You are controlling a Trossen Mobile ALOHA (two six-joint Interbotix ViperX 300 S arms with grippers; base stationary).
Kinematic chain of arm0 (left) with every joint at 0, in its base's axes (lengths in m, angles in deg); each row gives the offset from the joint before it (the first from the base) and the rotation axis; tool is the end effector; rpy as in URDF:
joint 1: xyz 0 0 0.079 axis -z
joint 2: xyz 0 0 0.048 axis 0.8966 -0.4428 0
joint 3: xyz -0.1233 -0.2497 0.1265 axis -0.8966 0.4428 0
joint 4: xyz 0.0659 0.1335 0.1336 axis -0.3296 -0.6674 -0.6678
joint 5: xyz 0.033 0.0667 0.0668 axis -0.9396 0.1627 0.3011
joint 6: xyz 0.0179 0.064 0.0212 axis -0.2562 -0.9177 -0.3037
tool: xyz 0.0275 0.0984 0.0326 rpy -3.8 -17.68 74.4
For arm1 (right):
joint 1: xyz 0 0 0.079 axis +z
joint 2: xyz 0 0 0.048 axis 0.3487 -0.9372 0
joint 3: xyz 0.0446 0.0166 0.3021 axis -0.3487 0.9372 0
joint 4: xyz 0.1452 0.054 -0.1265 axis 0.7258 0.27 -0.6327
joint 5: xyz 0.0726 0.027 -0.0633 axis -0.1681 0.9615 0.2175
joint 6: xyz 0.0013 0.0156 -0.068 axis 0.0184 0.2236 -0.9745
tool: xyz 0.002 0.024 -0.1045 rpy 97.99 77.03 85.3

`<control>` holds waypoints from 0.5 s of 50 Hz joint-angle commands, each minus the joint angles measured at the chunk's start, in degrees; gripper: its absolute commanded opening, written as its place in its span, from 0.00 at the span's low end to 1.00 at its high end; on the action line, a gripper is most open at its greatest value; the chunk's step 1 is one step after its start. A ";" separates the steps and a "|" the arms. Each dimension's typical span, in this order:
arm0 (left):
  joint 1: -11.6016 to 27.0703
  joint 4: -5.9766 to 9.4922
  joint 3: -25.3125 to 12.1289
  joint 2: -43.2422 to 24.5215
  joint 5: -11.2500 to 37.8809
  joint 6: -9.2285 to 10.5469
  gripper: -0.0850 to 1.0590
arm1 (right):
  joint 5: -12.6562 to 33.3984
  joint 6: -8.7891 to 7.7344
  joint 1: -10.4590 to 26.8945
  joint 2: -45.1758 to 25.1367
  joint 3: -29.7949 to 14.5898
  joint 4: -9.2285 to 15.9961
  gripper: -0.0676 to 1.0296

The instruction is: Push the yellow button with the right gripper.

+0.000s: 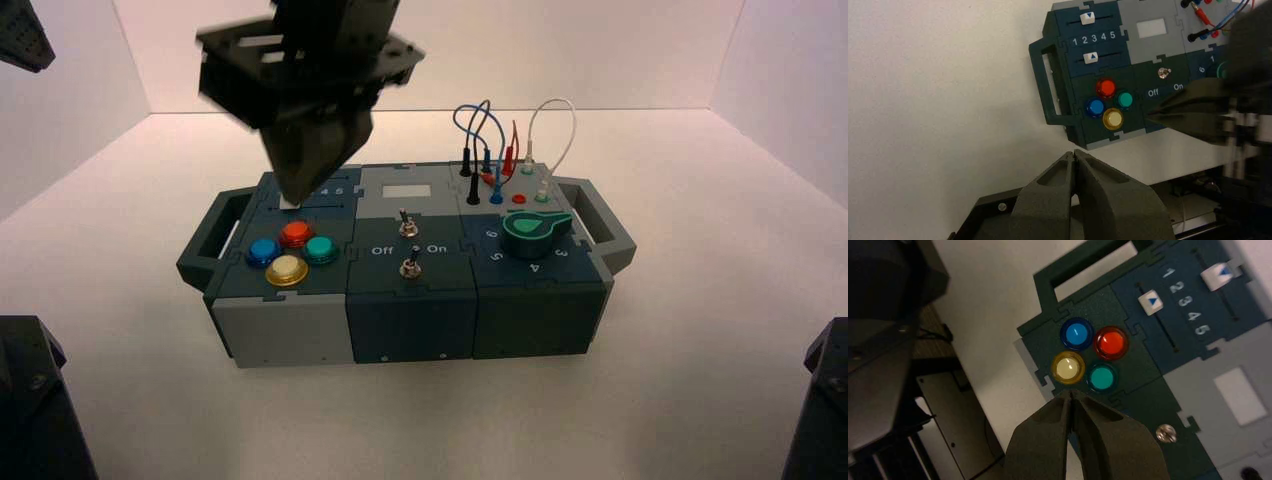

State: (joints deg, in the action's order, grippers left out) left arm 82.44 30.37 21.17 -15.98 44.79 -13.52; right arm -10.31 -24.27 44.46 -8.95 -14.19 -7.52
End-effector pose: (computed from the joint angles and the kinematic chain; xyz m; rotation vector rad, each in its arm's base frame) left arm 0.1249 -0.0624 0.1897 -0.0391 1.1802 -0.2740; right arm 0.1571 0.3724 0.0849 -0.5700 1.1572 1.0047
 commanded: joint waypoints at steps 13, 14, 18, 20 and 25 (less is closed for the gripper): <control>-0.18 -0.18 -1.93 -0.53 -0.26 0.18 0.05 | 1.23 -0.18 0.53 -5.54 -5.27 0.44 0.04; -0.18 -0.09 -2.02 -0.53 -0.26 0.18 0.05 | 1.32 -0.18 0.53 -5.80 -5.45 0.53 0.04; -0.18 -0.18 -2.02 -0.53 -0.26 0.18 0.05 | 1.67 -0.26 0.53 -6.59 -5.98 0.53 0.04; -0.18 -0.09 -1.93 -0.53 -0.26 0.09 0.05 | 2.02 -0.18 0.53 -7.03 -6.33 0.62 0.04; -0.18 -0.09 -1.76 -0.53 -0.26 0.09 0.05 | 2.55 -0.26 0.70 -8.09 -6.50 1.49 0.04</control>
State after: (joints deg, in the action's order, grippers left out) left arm 82.35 30.37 21.17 -15.98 44.79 -13.61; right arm -7.94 -24.36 44.63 -17.30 -19.29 -6.99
